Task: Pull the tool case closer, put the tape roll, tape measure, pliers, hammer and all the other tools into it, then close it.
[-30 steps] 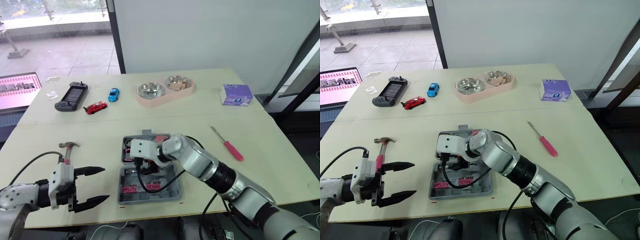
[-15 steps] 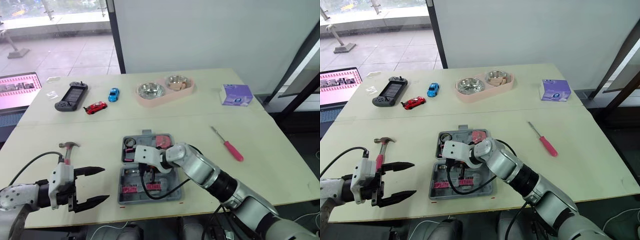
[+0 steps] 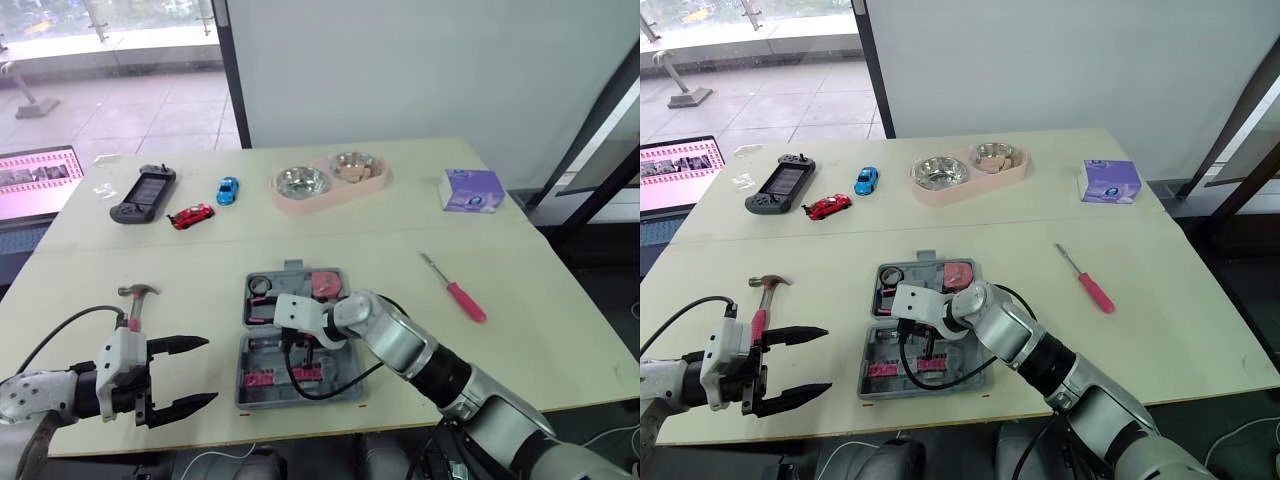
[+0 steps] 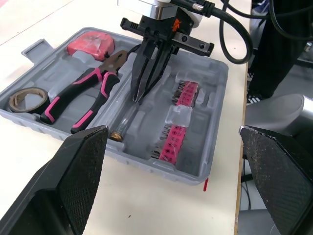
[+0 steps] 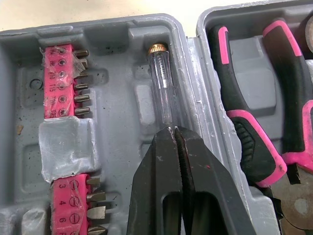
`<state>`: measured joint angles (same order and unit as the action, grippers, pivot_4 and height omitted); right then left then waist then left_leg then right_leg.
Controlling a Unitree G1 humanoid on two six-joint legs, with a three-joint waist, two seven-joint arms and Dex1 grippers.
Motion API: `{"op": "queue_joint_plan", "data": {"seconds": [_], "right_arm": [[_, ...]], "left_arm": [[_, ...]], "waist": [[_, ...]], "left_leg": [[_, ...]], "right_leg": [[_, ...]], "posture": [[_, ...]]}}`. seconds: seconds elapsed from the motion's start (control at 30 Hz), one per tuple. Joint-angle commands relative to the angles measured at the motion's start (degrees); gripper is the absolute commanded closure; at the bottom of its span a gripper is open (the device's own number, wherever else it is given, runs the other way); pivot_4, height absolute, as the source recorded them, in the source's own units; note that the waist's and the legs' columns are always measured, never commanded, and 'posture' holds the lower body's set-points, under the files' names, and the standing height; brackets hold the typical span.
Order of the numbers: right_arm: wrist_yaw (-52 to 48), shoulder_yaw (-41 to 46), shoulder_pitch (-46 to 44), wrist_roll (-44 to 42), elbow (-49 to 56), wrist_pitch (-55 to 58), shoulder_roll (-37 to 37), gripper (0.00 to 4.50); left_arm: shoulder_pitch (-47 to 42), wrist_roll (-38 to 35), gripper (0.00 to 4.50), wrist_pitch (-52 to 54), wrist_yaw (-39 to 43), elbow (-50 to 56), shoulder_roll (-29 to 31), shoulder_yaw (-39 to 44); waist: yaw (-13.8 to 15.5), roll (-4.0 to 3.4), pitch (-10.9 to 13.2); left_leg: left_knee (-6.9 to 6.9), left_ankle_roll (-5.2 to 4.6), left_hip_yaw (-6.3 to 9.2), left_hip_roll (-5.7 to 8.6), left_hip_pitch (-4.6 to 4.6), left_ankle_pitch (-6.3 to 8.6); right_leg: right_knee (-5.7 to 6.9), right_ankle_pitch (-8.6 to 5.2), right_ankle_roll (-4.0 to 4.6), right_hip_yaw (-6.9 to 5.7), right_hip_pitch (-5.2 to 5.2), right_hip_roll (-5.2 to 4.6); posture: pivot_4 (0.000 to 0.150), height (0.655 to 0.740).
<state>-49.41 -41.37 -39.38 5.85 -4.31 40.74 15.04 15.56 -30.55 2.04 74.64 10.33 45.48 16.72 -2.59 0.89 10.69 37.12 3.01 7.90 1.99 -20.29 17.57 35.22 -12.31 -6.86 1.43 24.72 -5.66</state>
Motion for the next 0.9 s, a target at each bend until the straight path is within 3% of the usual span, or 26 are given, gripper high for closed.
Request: {"op": "queue_joint_plan", "data": {"seconds": [0.03,0.2,0.33,0.47,0.57,0.8,0.9], "right_arm": [[-0.38,-0.27,1.81,-0.11,-1.34,1.46,-0.68,4.42],[-1.56,13.35,0.52,-8.41,13.19,-1.01,-0.61,4.42],[-4.68,21.31,2.7,-13.68,24.39,2.47,6.92,4.42],[-8.14,35.7,13.02,-21.76,31.05,3.52,16.79,4.42],[-10.46,45.43,27.4,-21.75,29.03,-5.34,23.87,3.6],[-9.47,59.91,45.23,-22.12,19.43,-21.02,26.26,0.07],[-7.41,64.75,49.49,-21.7,12.75,-25.99,25.92,0.07]], "left_arm": [[0.3,-0.59,0.0,-0.06,-0.1,1.55,0.98,1.9],[0.48,-1.59,0.0,2.43,-0.77,0.94,2.06,3.69],[0.82,-1.47,0.0,2.34,-1.38,-2.03,2.37,7.56],[3.24,-0.07,0.0,0.91,-1.6,-7.64,3.26,13.77],[5.81,0.99,0.0,-0.91,-1.44,-13.74,4.23,19.23],[10.06,3.58,0.0,-5.2,-0.1,-26.32,6.15,25.33],[10.41,4.57,0.0,-8.47,0.15,-33.34,6.71,26.25]], "waist": [[-0.01,0.0,-0.01],[0.08,-0.01,0.05],[0.3,0.01,0.03],[0.84,0.06,0.02],[1.5,0.09,0.03],[1.29,0.06,0.04],[1.49,0.08,0.04]], "left_leg": [[0.0,0.0,0.0,0.0,0.0,0.0],[0.02,0.0,0.02,0.0,-0.21,0.0],[0.01,0.0,0.03,0.0,-0.19,0.0],[-0.01,-0.01,0.05,0.01,-0.22,0.01],[-0.02,-0.06,0.0,0.0,-0.2,0.04],[0.05,-0.1,-0.24,-0.06,0.02,0.06],[0.04,-0.1,-0.25,-0.06,0.02,0.06]], "right_leg": [[0.0,0.0,0.0,0.0,0.0,0.0],[0.0,0.0,-0.01,0.0,0.16,0.0],[-0.04,0.0,-0.01,0.0,0.12,0.0],[-0.19,-0.01,-0.02,-0.02,0.03,0.0],[-0.21,-0.03,-0.02,-0.02,0.01,-0.01],[-0.17,-0.21,0.08,0.08,-0.15,0.0],[-0.18,-0.2,0.13,0.07,-0.16,0.01]], "posture": [[0.15,0.736],[0.15,0.736],[0.15,0.736],[0.15,0.736],[0.15,0.736],[0.15,0.736],[0.15,0.736]]}}
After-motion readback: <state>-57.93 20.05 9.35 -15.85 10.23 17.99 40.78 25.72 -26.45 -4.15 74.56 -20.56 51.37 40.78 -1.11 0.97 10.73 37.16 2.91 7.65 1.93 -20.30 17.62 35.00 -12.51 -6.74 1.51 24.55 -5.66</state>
